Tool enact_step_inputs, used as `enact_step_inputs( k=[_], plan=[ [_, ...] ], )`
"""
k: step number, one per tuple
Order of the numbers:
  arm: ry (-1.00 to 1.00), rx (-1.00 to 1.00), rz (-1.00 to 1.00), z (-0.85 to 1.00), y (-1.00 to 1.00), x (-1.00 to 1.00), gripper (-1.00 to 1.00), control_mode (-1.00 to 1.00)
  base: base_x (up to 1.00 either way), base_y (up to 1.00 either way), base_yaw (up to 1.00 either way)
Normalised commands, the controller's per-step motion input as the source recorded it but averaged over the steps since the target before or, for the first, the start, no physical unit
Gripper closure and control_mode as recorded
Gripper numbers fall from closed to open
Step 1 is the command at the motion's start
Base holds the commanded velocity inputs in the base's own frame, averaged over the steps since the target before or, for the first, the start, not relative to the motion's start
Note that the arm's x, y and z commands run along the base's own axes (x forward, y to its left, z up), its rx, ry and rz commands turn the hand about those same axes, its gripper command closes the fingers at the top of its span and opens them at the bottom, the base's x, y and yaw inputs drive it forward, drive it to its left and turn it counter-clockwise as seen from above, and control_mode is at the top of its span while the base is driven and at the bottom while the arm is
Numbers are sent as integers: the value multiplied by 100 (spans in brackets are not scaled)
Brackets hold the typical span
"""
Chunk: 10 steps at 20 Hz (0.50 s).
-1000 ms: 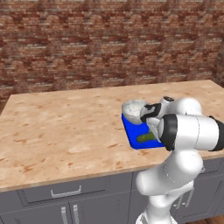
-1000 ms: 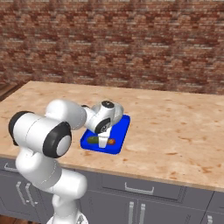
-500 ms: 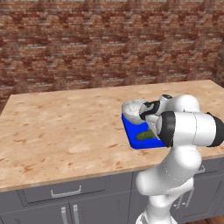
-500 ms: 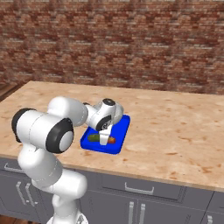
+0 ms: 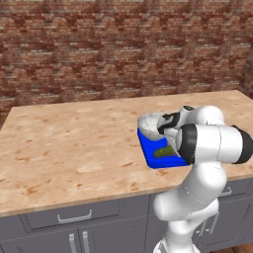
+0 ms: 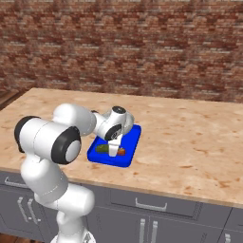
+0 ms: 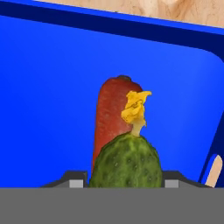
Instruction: Place the two vegetables and bowl onto the tray for setting up a vegetable dip station.
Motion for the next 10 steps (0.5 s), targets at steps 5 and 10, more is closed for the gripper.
enact_step_inputs(
  k=[5,10],
  plan=[
    [0,0,0,-21,-3,-14,100,-100,0,0,0],
    [-3,0,0,-24,0,-22,100,-100,0,0,0]
  ],
)
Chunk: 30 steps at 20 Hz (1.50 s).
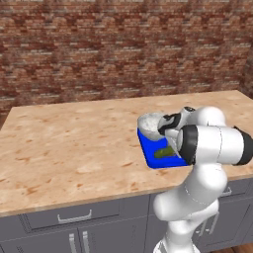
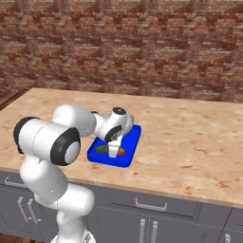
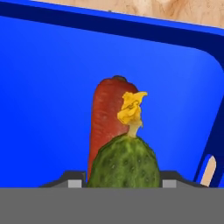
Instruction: Place the two vegetables and bowl onto the tray for setting up a vegetable dip station.
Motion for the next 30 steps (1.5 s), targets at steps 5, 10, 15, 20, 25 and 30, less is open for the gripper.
enact_step_inputs(
  k=[5,10,15,20,25,30],
  plan=[
    [-6,0,-1,-26,0,-24,100,-100,0,0,0],
    [-1,0,-4,-28,-3,-4,100,-100,0,0,0],
    [0,0,-6,-25,-4,13,100,-100,0,0,0],
    [0,0,-6,-27,-1,6,100,-100,0,0,0],
    [-4,0,-3,-24,0,-18,100,-100,0,0,0],
    [-8,0,-2,-24,0,-24,100,-100,0,0,0]
  ],
)
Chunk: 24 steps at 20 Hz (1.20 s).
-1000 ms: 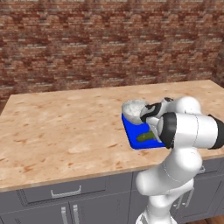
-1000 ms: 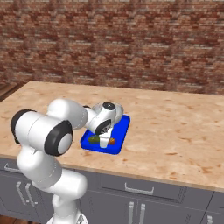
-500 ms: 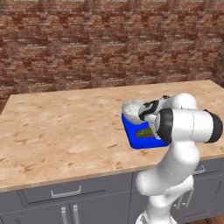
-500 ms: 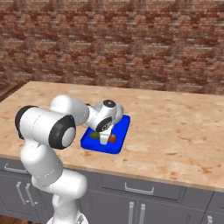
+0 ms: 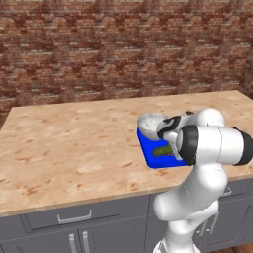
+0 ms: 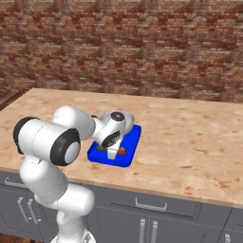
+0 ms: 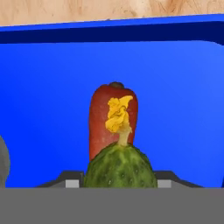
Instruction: Place the two vegetables and bowl onto the tray for setting up a vegetable dip station.
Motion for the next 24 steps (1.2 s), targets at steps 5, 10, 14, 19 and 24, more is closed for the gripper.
enact_step_inputs(
  k=[5,10,14,19,24],
  plan=[
    [-3,0,-3,-23,0,-5,100,-100,0,0,0],
    [0,0,-5,-22,0,1,100,-100,0,0,0],
    [-2,0,-4,-21,0,-7,-100,-100,0,0,0],
    [-4,0,-3,-21,0,-18,-100,-100,0,0,0],
    [-3,0,-4,-22,0,-13,-100,-100,0,0,0]
  ],
)
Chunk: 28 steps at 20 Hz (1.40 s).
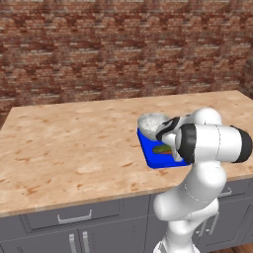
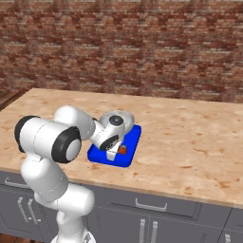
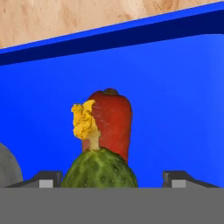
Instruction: Place the two vegetables and bowl onto the tray for setting up a vegetable dip station.
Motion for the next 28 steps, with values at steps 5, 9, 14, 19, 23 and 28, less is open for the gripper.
enact_step_inputs(
  k=[5,9,14,19,23,28],
  plan=[
    [-4,0,-5,-21,0,-13,-100,-100,0,0,0],
    [-3,0,-6,-19,0,-9,-100,-100,0,0,0],
    [-4,0,-6,-16,0,-14,-100,-100,0,0,0],
    [-7,0,-6,-10,1,-23,-100,-100,0,0,0],
    [-9,0,-4,-6,4,-29,-100,-100,0,0,0],
    [-10,0,-5,0,7,-22,-100,-100,0,0,0]
  ],
)
